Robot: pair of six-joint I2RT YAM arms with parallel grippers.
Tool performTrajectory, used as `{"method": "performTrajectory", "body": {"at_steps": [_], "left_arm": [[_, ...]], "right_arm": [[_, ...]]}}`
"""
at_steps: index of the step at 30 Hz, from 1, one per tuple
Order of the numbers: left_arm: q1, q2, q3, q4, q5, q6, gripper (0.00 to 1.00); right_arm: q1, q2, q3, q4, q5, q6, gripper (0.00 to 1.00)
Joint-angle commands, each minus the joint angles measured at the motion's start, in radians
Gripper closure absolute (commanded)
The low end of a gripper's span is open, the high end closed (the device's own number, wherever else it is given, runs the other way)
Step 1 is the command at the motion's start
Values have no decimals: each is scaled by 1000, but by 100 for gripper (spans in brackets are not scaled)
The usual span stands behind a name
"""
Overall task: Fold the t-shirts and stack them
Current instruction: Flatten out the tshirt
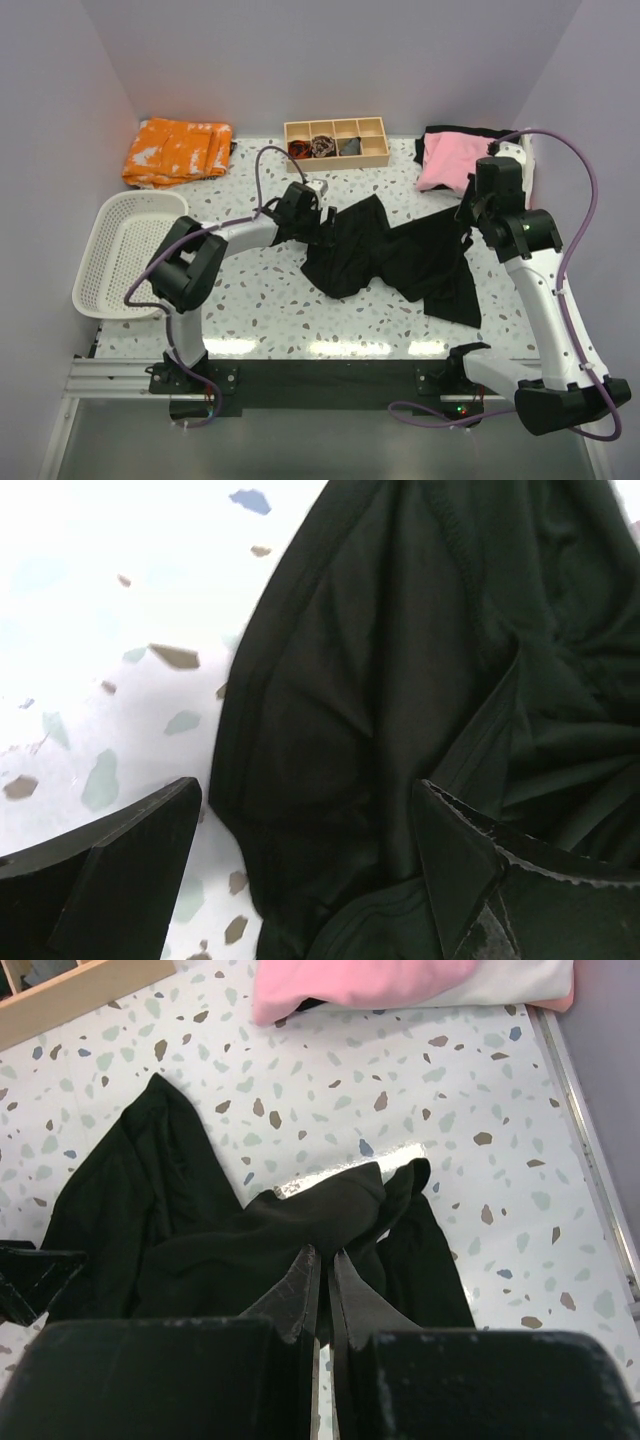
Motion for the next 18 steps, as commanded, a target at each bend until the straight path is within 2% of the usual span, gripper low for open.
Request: {"method": "performTrajectory", "body": {"at_steps": [1, 8, 12, 18], "left_arm": [[-16, 16, 56, 167, 29, -22, 8], [-65, 125, 232, 185, 12, 35, 6], [-106, 263, 437, 60, 8, 109, 6], [-139, 364, 530, -39, -112, 123, 6]], "right_arm": [[-5, 1, 11, 21, 8, -12, 100], [-5, 11, -9, 25, 5, -9, 100], [-5, 8, -6, 19, 14, -4, 99], [-5, 2, 2, 10, 31, -5, 99]]}}
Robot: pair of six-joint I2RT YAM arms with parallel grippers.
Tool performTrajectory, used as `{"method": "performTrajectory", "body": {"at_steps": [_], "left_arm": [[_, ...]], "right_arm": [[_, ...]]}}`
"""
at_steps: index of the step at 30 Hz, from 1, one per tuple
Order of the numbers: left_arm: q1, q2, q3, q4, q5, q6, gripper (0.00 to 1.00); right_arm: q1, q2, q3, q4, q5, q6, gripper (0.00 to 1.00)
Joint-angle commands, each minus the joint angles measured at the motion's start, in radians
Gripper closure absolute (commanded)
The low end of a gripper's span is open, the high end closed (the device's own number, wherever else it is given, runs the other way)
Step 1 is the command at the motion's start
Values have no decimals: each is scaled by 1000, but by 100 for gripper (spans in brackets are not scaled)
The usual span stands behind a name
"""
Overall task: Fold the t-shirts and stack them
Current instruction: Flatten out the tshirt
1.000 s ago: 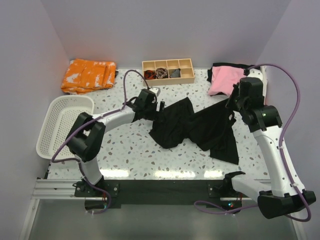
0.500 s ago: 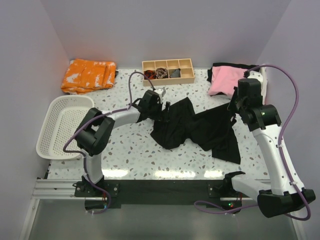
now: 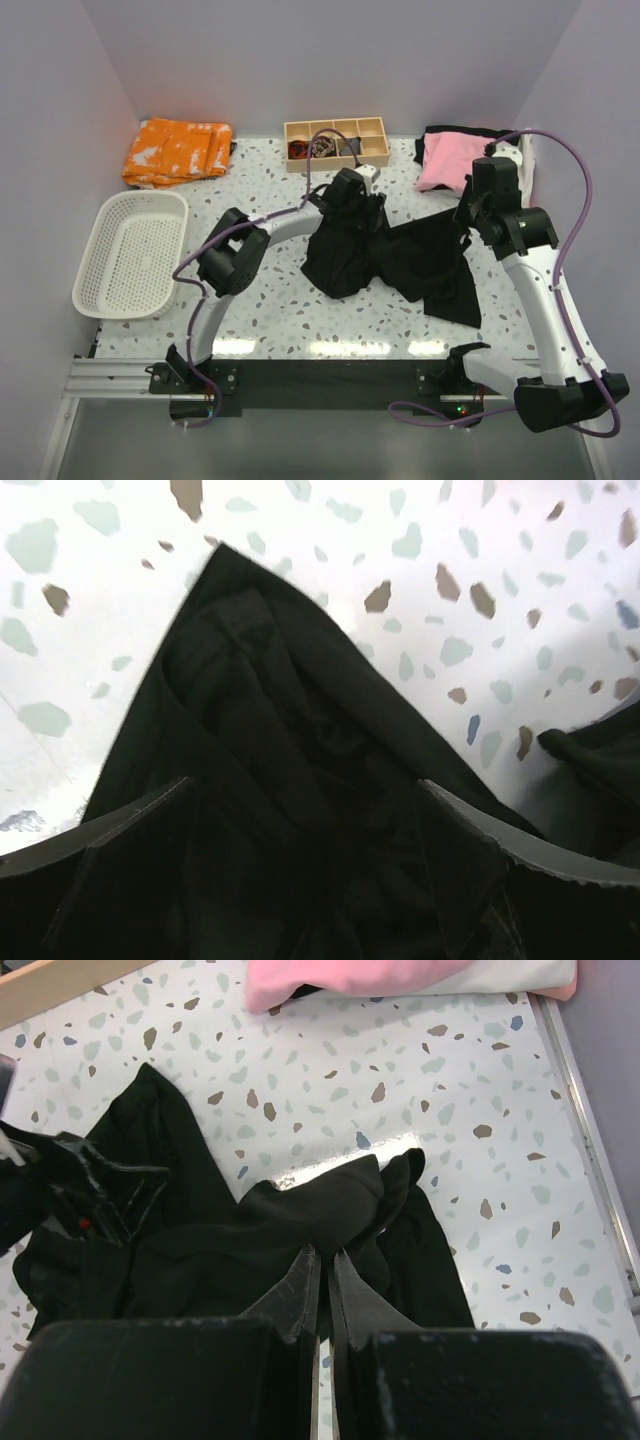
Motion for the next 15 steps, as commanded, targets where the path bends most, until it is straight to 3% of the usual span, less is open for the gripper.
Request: {"method": "performTrajectory", "body": {"at_steps": [1, 8, 11, 12, 13, 14, 15], "left_arm": [[-11, 55, 56, -80, -109, 38, 6], [-11, 94, 57, -71, -231, 28, 6], [-12, 112, 59, -64, -242, 34, 13], [-12, 114, 60, -67, -247, 33, 32], [-11, 114, 50, -62, -251, 31, 42], [-11, 101, 39, -53, -248, 34, 60], [-12, 92, 30, -38, -247, 35, 72]], "right_arm": [[-5, -14, 16, 10, 29, -4, 98], [-3, -10, 18, 10, 23, -4, 98], [-3, -13, 16, 11, 22, -3, 98], [-5, -13, 13, 14, 22, -3, 98], [-5, -14, 12, 13, 22, -3, 98], [-3, -14, 12, 13, 22, -1, 98], [-5, -14, 10, 13, 25, 0, 98]]}}
